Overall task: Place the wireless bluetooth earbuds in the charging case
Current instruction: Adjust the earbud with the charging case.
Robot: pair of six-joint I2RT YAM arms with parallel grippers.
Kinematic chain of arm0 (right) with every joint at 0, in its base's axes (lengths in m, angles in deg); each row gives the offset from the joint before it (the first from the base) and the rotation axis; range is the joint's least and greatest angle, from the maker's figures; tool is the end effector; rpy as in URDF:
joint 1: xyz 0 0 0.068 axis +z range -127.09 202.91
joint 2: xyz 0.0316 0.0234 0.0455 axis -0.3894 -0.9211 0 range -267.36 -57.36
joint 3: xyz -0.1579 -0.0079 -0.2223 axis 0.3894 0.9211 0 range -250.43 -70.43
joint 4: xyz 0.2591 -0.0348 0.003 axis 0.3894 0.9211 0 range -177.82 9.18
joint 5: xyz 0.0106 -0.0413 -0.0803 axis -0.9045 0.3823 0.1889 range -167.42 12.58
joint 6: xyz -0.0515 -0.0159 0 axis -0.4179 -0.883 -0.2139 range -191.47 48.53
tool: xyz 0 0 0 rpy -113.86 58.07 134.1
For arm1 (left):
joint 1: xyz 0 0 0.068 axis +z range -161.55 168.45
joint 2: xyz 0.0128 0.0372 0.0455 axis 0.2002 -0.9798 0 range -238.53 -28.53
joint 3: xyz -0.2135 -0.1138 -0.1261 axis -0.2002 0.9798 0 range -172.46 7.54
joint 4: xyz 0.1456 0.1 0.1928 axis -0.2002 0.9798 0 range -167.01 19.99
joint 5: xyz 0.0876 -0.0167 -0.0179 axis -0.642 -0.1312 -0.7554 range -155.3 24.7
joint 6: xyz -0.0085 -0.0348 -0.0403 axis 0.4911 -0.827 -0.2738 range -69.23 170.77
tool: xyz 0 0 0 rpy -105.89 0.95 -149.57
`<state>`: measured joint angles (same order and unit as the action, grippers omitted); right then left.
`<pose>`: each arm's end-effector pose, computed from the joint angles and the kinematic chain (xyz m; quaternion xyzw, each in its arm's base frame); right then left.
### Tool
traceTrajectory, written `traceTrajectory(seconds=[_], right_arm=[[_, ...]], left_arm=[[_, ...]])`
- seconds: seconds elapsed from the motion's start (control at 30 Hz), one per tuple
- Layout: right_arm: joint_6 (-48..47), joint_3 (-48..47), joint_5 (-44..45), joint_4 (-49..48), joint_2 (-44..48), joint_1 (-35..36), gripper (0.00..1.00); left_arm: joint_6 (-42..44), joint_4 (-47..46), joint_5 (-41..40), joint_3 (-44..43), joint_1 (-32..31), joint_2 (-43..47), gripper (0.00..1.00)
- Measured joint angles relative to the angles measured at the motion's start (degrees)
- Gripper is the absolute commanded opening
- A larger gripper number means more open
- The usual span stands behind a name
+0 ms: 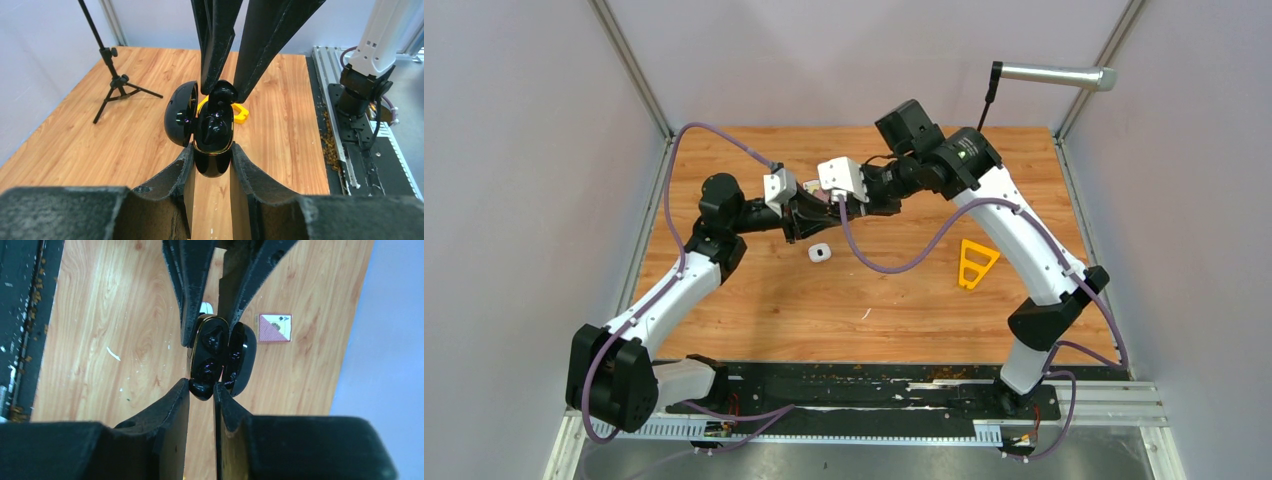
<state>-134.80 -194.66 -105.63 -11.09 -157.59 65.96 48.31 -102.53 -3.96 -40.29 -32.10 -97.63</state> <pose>0.2297 0.2376 0.4439 -0.7824 0.4883 0.1727 0.3457 0.2388 -0.1229 0.3341 0.4612 0.5192 -0.4658 0.5484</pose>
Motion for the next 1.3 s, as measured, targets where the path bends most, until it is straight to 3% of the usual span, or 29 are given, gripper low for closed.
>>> traceTrajectory(seconds=[0.43, 0.77, 1.0, 1.13, 1.3], right_arm=[[18.4, -4.4, 3.7, -0.7, -3.0, -0.2, 0.07], [39.6, -12.5, 6.9, 1.4, -9.0, -1.4, 0.06], [46.5, -11.8, 9.0, 1.4, -9.3, -1.3, 0.13], [47.6, -11.8, 9.5, 1.4, -9.3, -1.1, 0.29], [48.3, -12.4, 9.2, 0.4, -9.3, -0.6, 0.37]], left_arm=[[0.0, -0.2, -2.8, 0.2, 0.0, 0.1, 0.00], [0.5, -2.6, -5.8, 1.4, 0.0, 0.4, 0.00], [1.9, -4.5, -6.7, 3.1, -0.5, 0.5, 0.00], [1.9, -6.0, -7.3, 4.2, -0.5, 0.8, 0.00], [1.5, -7.8, -8.2, 6.3, -1.2, 1.1, 0.00]])
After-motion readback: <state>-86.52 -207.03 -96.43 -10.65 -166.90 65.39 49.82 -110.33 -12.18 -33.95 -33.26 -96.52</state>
